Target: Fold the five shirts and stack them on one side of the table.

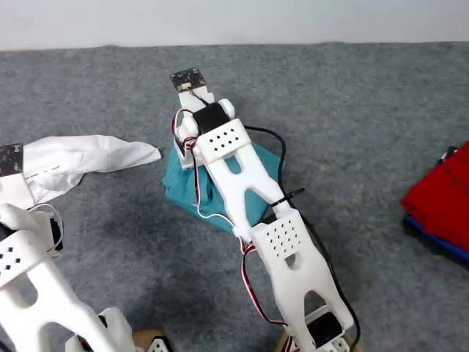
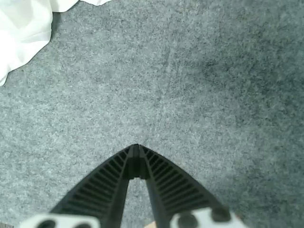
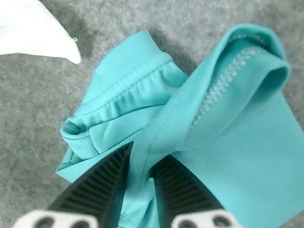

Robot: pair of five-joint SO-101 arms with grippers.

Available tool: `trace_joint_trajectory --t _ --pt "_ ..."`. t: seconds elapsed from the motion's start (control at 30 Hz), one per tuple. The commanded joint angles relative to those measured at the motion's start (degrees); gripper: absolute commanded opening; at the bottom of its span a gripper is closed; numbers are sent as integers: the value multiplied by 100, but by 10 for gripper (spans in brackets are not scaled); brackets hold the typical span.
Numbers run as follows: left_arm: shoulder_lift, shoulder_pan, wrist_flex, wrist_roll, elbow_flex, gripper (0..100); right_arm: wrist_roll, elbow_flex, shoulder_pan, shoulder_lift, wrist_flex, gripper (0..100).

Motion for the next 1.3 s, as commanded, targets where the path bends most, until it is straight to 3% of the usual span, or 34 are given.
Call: trace_joint_trajectory --t 0.0,0.17,0.43,0.9,1.0,1.1,1.27 --pt "-44 26 35 -44 180 3 -18 -290 -31 -75 66 58" --pt "-44 26 26 -44 602 3 -18 -492 -338 -251 180 225" --pt "-44 26 62 -44 593 3 -9 -1196 -804 -444 4 226" --pt "-44 -9 18 -53 215 3 -9 -2233 -48 -796 646 225" --pt "-44 9 44 -53 -189 3 -9 -2145 136 -1068 664 174" --pt "-44 26 105 -44 -488 3 -9 -1556 259 -1262 664 4" --pt "-44 0 308 -53 -497 3 -9 -18 224 -1604 646 9"
